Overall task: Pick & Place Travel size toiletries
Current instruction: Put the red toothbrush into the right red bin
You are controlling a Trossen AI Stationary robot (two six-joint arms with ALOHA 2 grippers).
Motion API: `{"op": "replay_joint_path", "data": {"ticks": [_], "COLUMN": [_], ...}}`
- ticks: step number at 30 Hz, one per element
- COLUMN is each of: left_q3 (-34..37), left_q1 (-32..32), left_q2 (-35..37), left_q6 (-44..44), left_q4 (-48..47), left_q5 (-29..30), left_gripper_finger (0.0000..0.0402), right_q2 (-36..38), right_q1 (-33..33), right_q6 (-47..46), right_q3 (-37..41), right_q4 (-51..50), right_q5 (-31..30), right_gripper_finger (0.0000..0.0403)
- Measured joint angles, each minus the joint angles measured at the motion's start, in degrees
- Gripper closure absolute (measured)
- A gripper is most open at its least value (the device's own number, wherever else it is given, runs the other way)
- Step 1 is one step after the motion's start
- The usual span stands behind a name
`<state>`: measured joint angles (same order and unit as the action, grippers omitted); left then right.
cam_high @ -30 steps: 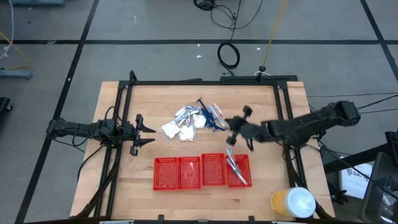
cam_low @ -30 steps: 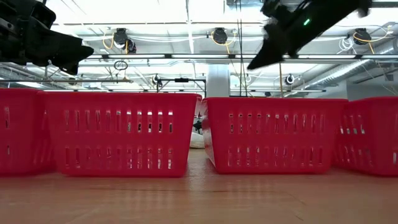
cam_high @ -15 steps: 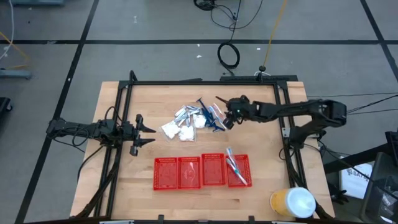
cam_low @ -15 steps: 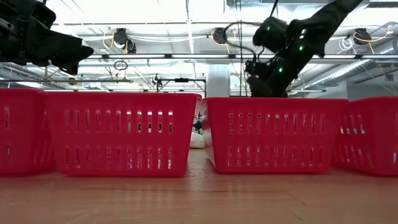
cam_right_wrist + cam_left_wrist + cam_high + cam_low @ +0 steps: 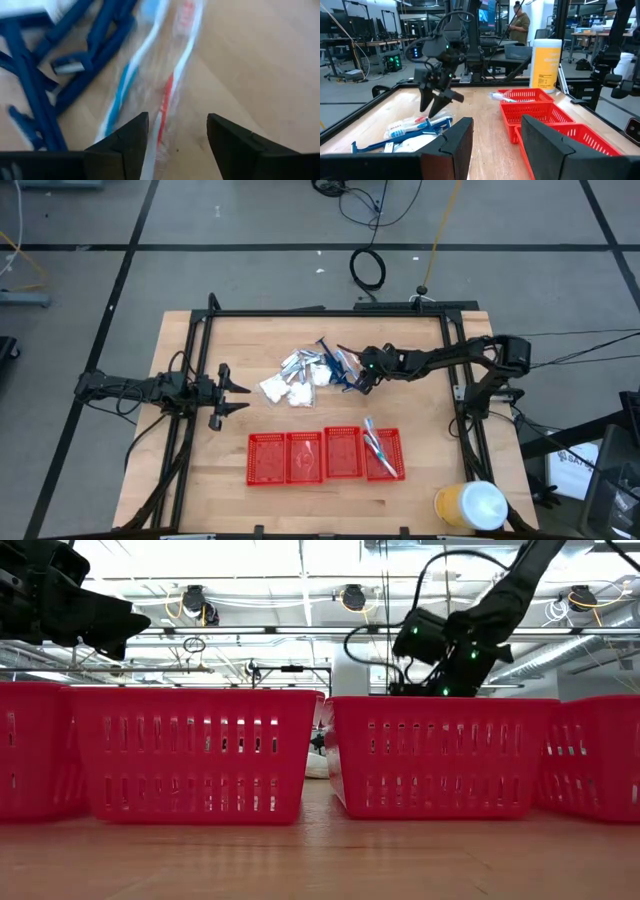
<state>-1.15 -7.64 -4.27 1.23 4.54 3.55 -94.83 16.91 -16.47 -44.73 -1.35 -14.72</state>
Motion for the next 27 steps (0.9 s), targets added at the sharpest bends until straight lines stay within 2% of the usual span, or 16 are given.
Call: {"op": "replay_joint_path", "data": {"ticks": [11, 15, 22, 27], "left_q3": [0.0, 0.0, 0.0, 0.0], "left_q1": [0.0, 0.0, 0.0, 0.0], "left_q2": [0.0, 0.0, 0.0, 0.0], "left_q6": [0.0, 0.0, 0.0, 0.0], "left_q4": [0.0, 0.0, 0.0, 0.0], "left_q5": [0.0, 0.0, 0.0, 0.0], "left_gripper_finger": [0.0236, 0.0236, 0.0236, 0.0236], "right_q2": [-2.0, -1.2, 0.5, 5.5], "right_q1": [0.0, 0.0, -0.7, -2.6], "right_q6": [-0.2, 0.0, 2.4, 3.7], "right_q3": [-0.1, 0.0, 0.1, 0.1], "right_q4": [0.2, -0.3, -1.1, -1.4], "right_q5": [0.0, 0.0, 0.0, -1.3], "right_gripper_finger": [0.0252, 0.0291, 0.0386, 0.0383]}}
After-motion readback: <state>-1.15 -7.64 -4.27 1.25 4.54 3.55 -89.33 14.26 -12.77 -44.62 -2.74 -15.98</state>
